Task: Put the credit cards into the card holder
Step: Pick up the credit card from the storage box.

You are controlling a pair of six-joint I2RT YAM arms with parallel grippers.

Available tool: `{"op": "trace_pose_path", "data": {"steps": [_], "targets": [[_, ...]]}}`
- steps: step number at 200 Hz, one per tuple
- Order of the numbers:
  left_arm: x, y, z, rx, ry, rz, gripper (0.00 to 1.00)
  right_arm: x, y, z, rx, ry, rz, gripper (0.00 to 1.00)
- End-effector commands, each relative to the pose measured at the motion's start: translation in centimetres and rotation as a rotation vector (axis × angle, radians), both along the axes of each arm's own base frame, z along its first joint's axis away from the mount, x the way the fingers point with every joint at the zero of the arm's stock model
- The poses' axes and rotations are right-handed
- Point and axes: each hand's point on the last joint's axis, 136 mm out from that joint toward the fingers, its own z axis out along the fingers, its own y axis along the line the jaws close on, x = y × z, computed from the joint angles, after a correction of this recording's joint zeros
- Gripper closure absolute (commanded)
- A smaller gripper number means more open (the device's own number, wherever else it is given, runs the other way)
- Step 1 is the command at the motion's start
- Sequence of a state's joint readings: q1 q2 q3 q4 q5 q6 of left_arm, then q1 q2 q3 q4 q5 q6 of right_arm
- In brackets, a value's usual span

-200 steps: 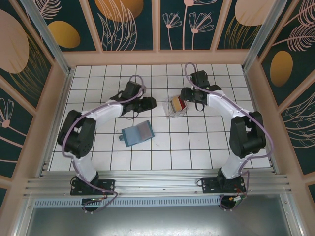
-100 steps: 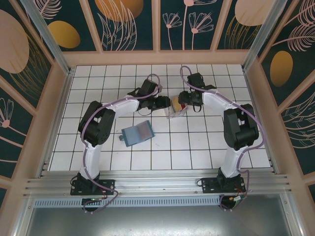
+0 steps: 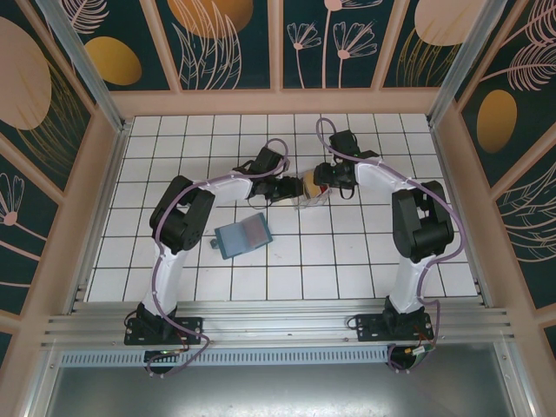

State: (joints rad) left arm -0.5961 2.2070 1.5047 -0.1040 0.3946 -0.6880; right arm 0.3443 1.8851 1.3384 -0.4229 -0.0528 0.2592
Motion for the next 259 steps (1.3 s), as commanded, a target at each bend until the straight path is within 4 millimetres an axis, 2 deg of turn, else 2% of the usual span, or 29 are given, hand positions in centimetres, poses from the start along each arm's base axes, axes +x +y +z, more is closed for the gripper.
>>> {"op": "trace_pose_path", "data": {"steps": [1, 36, 95, 159, 216, 259], "targets": [[-0.4, 0.2, -1.3, 0.021, 0.018, 0.002, 0.45, 0.8, -0.8, 1.1, -0.023, -0.024, -0.005, 0.37], [-0.8, 0.6, -1.7, 0.03, 0.024, 0.008, 0.45, 1.1, -1.7, 2.3, -0.034, -0.049, -0.021, 0.39], [-0.8, 0.6, -1.8, 0.029, 0.024, 0.014, 0.45, 1.2, -1.4, 3.6, -0.018, -0.073, -0.011, 0.42], [-0.8, 0.7, -1.9, 0.03, 0.029, 0.016, 0.46, 1.0, -1.3, 3.4, -0.021, -0.066, 0.0, 0.51], [-0.8, 0.6, -1.8, 0.028, 0.027, 0.017, 0.46, 1.2, -1.4, 4.3, -0.022, -0.084, 0.001, 0.57], [-0.7, 0.6, -1.7, 0.027, 0.024, 0.018, 0.46, 1.1, -1.2, 4.3, -0.019, -0.081, 0.009, 0.6]]}}
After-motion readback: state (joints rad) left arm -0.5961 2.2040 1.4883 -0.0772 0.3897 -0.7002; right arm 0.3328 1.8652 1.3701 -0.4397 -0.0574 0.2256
